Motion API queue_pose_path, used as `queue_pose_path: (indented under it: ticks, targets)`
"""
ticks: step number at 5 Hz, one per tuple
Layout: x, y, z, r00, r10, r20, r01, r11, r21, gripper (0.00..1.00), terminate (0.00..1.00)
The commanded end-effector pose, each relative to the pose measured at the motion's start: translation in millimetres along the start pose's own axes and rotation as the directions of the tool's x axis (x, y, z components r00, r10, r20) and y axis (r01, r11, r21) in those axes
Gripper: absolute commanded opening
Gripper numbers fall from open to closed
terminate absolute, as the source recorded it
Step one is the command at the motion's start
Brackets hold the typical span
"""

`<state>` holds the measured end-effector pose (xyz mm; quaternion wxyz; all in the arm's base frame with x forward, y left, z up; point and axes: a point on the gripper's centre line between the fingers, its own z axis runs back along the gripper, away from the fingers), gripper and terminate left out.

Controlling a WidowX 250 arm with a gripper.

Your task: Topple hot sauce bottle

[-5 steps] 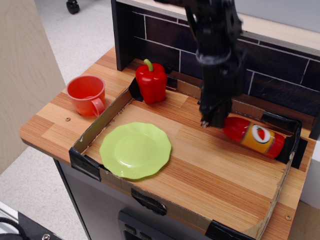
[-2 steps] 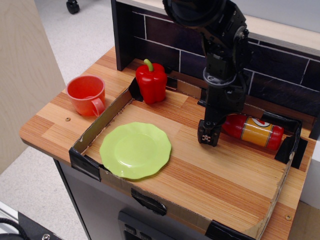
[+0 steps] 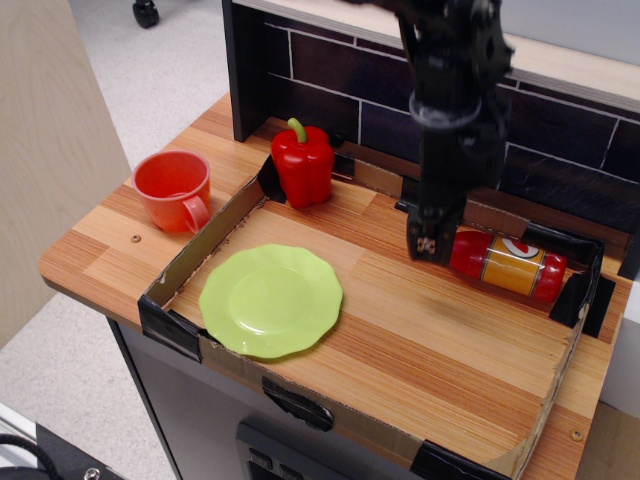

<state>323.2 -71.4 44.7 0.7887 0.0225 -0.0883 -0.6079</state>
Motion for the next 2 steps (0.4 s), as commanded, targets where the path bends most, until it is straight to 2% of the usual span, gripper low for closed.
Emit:
queue_pose_path:
  ticks: [1, 2]
  targets:
    - [19.3, 19.2, 43.5, 0.993, 0.098, 0.064, -0.103, 0.992, 0.079, 1.0, 0.0]
    - [19.3, 19.2, 43.5, 0.993, 0.098, 0.064, -0.103, 0.992, 0.079, 1.0, 1.0]
